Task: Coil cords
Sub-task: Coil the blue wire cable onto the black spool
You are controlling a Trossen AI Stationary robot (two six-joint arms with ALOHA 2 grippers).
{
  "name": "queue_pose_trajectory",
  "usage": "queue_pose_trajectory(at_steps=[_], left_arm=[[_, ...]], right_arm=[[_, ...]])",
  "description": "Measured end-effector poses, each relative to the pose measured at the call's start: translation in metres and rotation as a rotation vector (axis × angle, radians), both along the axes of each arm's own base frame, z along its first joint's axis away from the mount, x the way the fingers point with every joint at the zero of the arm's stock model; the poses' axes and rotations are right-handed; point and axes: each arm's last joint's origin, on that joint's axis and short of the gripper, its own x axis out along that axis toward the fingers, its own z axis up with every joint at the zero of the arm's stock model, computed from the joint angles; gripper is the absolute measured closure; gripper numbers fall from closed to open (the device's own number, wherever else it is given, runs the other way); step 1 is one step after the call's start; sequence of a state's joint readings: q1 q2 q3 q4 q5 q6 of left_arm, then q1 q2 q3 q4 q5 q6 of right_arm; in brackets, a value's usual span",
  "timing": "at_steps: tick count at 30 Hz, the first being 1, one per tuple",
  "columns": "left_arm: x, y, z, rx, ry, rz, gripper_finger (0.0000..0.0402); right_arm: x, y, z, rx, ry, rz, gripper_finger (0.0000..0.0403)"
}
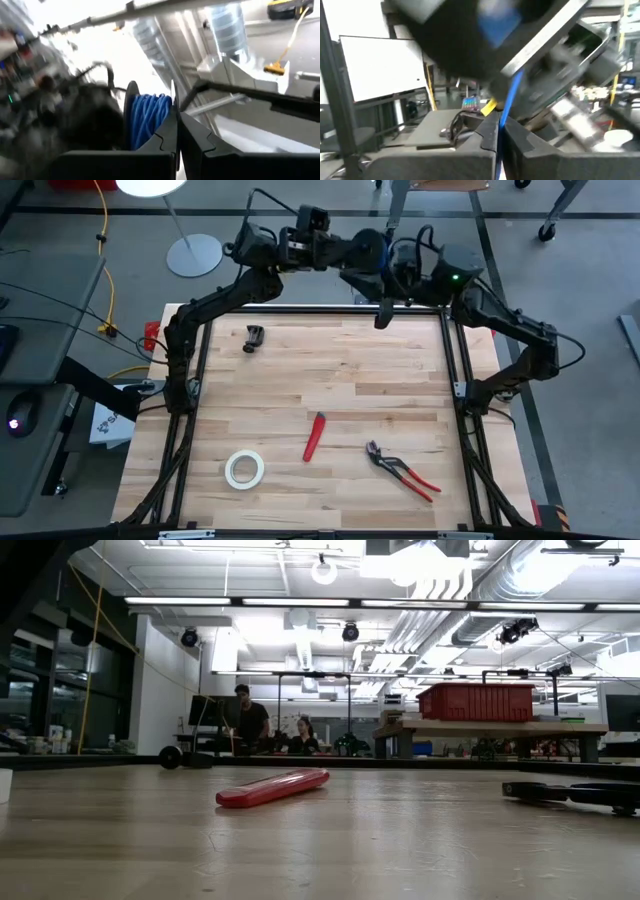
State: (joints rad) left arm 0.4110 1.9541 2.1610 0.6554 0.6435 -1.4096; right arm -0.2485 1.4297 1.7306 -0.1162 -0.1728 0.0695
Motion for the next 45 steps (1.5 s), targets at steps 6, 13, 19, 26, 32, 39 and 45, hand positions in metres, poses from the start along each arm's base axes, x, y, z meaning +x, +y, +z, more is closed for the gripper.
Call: queue_pose_trajectory(at_steps=[6,13,19,26,32,39,45], left_arm=[[-0.004,0.006,0.004,0.003,-0.105,0.193,0.0402],[-0.022,0.026,0.011,0.083,-0.173,0.32,0.0402],[-0.046,0.036,0.024,0.102,-0.181,0.318,0.0402],[-0.066,0.028,0.04,0.129,-0.201,0.284,0.0402],[-0.082,0.015,0.054,0.209,-0.247,0.292,0.0402],[-0.083,0.008,0.056,0.26,-0.253,0.274,0.0402],[-0.075,0.012,0.05,0.281,-0.164,0.296,0.0402]], right_arm=[[0.008,-0.001,-0.006,0.023,0.019,0.019,0.0402],[0.008,0.005,-0.005,0.023,0.021,0.035,0.0402],[0.006,0.005,-0.006,0.029,0.038,0.024,0.0403],[0.006,0.003,-0.01,0.081,0.072,-0.031,0.0374],[0.006,0.002,-0.01,0.055,0.078,-0.053,0.0283],[0.004,0.001,-0.003,-0.053,0.018,-0.143,0.0223],[0.004,0.002,0.0,-0.147,-0.002,-0.19,0.0219]])
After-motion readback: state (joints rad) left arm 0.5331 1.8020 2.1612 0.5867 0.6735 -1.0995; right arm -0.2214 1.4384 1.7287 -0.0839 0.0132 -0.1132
